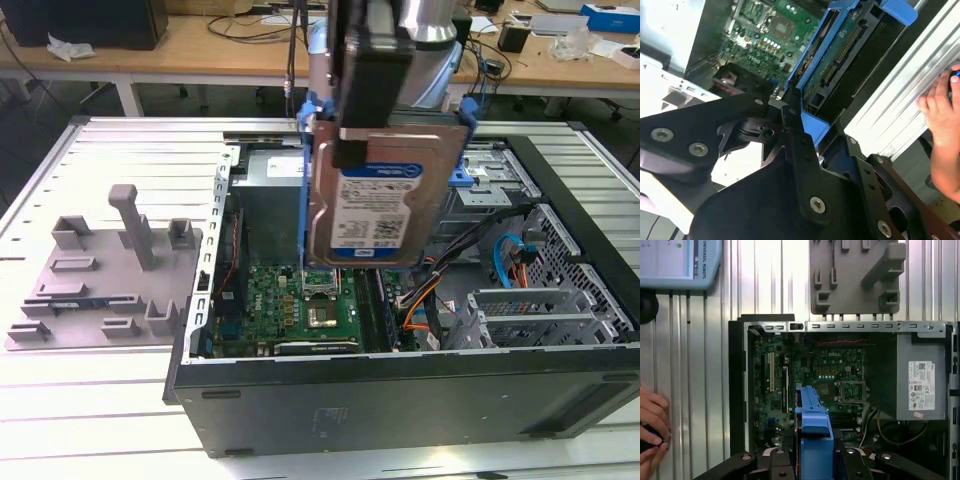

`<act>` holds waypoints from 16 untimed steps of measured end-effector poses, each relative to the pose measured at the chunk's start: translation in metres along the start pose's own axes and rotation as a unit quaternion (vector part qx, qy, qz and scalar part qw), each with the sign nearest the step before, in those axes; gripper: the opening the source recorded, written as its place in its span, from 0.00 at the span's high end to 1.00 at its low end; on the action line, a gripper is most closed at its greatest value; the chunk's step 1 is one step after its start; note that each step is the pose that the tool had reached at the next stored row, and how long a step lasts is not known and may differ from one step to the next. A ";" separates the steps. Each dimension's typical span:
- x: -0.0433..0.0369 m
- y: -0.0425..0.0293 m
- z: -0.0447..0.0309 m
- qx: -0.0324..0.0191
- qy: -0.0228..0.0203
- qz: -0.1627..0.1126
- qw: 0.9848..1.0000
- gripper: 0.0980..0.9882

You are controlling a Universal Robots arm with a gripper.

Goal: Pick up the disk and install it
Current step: 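Pick up the disk, then insert the disk into the insertion slot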

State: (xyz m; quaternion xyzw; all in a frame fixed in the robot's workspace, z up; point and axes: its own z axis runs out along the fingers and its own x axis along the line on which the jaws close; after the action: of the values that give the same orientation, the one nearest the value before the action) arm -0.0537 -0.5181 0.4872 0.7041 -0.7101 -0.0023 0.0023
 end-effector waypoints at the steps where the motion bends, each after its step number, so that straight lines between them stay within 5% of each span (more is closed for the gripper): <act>1: 0.0017 -0.0030 0.0000 0.000 0.000 0.000 1.000 0.70; 3: 0.0044 -0.0075 -0.0001 0.000 0.000 0.000 1.000 0.70; 16: 0.0058 -0.0076 0.0000 0.000 0.000 0.000 1.000 0.70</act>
State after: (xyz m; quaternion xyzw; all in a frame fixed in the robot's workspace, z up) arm -0.0461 -0.5240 0.4872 0.7041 -0.7101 -0.0023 0.0024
